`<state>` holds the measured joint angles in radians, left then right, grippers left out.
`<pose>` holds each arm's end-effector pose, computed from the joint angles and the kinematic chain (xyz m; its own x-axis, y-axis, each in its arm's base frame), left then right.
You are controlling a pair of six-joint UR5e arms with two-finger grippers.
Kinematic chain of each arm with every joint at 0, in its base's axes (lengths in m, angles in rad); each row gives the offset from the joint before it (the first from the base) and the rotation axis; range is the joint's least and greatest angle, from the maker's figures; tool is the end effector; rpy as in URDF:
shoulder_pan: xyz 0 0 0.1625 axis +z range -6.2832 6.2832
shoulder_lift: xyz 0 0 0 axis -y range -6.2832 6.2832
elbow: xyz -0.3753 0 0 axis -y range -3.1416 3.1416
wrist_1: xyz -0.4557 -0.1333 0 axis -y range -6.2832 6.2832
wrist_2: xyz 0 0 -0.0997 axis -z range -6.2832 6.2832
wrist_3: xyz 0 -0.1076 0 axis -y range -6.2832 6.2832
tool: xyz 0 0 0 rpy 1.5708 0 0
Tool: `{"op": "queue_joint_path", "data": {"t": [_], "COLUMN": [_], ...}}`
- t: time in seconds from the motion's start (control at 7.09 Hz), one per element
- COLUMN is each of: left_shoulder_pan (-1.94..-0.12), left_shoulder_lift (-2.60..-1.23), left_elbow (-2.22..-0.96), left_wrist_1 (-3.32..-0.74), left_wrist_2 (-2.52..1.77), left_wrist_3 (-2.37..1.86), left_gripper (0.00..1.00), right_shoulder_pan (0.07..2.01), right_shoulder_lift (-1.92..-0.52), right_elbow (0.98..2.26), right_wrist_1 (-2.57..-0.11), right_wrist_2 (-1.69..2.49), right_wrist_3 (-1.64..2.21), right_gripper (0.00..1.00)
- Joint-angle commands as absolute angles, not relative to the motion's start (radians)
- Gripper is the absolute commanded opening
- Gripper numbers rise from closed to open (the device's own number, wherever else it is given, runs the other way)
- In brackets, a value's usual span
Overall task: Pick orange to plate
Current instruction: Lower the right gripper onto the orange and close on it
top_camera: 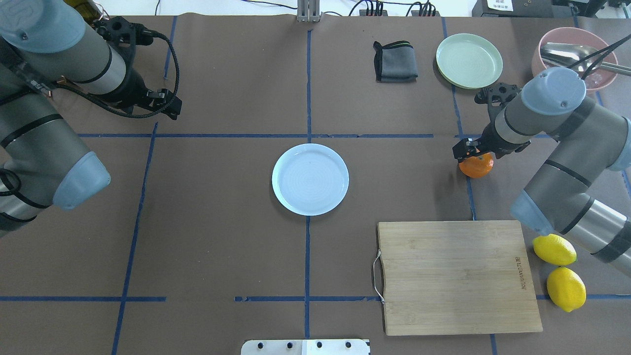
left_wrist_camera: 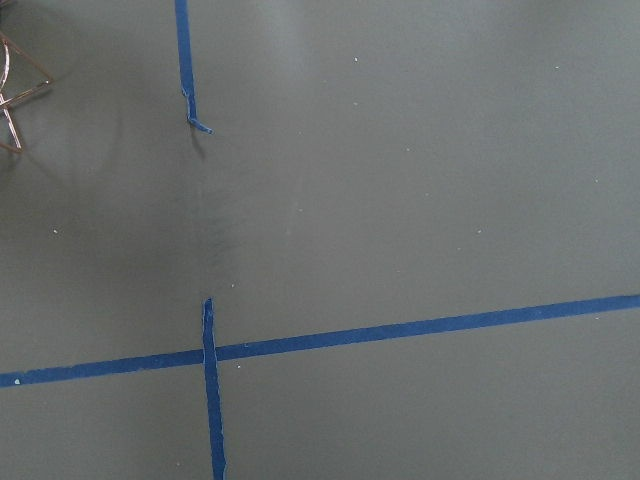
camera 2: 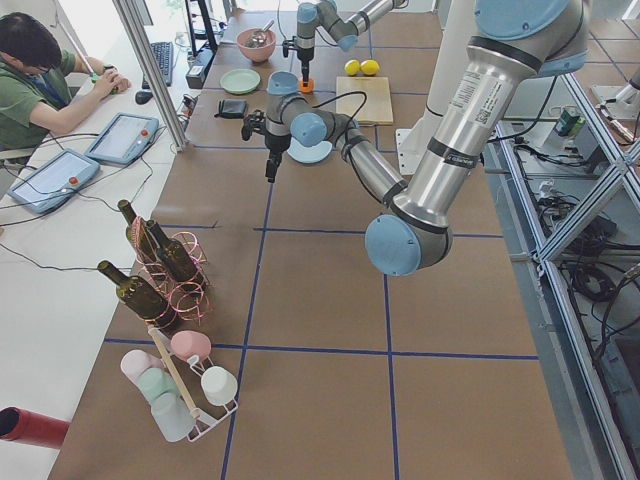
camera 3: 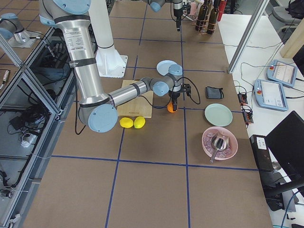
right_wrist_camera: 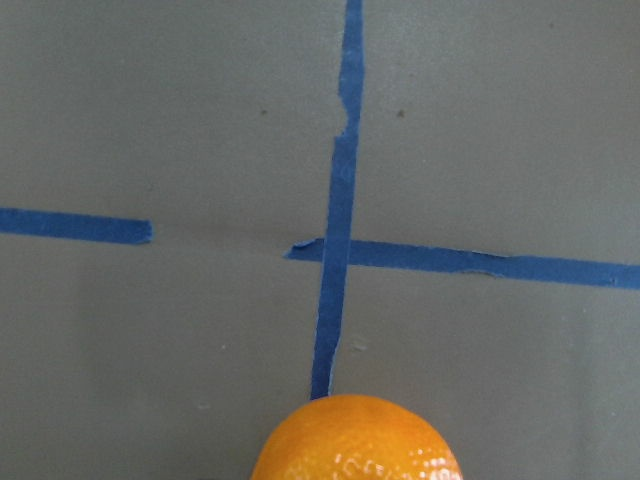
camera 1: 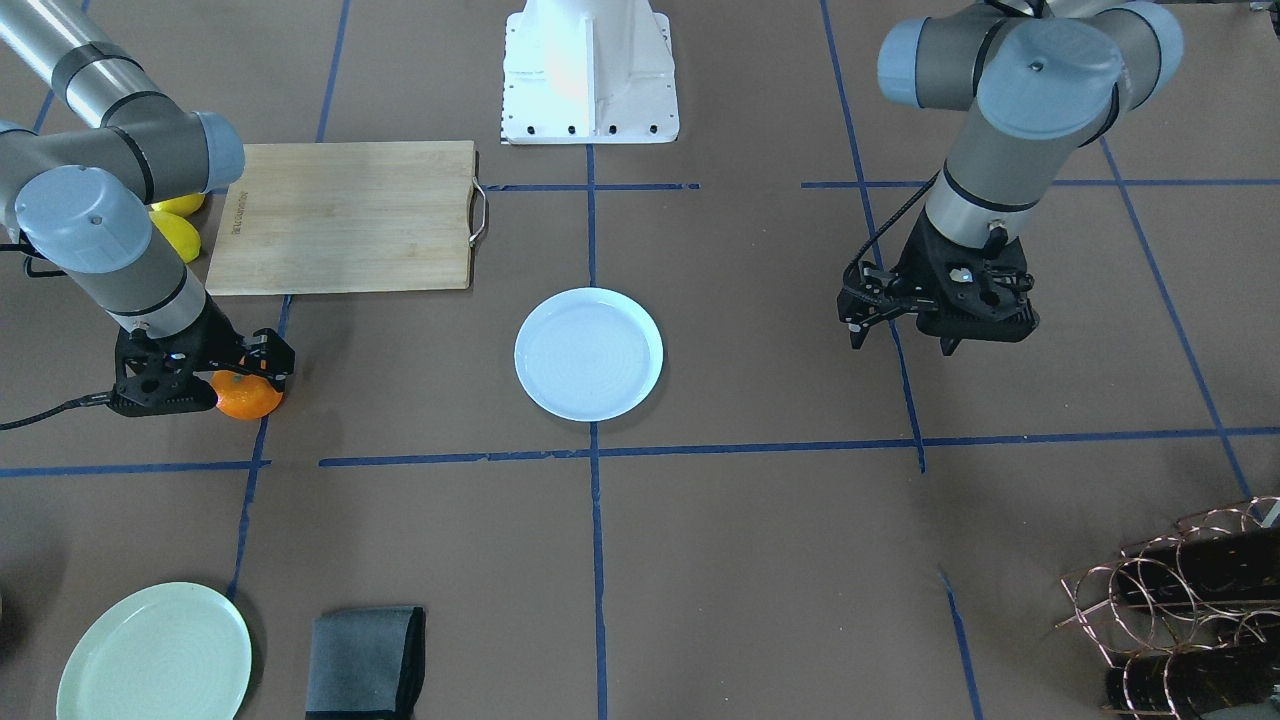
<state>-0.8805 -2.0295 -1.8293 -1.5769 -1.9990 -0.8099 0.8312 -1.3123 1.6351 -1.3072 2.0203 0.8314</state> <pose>0.3450 -0.5570 0.2069 0.7087 0.1270 -0.6940 0.0521 0.9716 0.2310 -0.3841 -0.5494 0.4063 0.7539 -0.0741 0.6527 0.0064 0.9944 0.1055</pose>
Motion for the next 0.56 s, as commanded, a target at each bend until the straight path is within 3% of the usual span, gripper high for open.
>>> {"op": "queue_joint_path", "data": {"t": [0.0, 0.42], "left_shoulder_pan": [-0.881, -0.881], "left_shoulder_lift": [-2.029, -2.029], "left_elbow": [-1.829, -1.829], "left_wrist_1": [-1.577, -1.577], "left_wrist_2": [-1.999, -1.999], "left_wrist_3": [-0.810, -0.811], "left_gripper": [1.00, 1.00], "right_shoulder_pan": [0.827, 0.813], "right_shoulder_lift": [-1.305, -1.308], "right_elbow": [1.620, 1.623], "right_wrist_1": [-1.305, -1.305], "right_wrist_2": [2.020, 2.022], "right_wrist_3": [0.833, 0.839], "right_gripper": [1.00, 1.00]}}
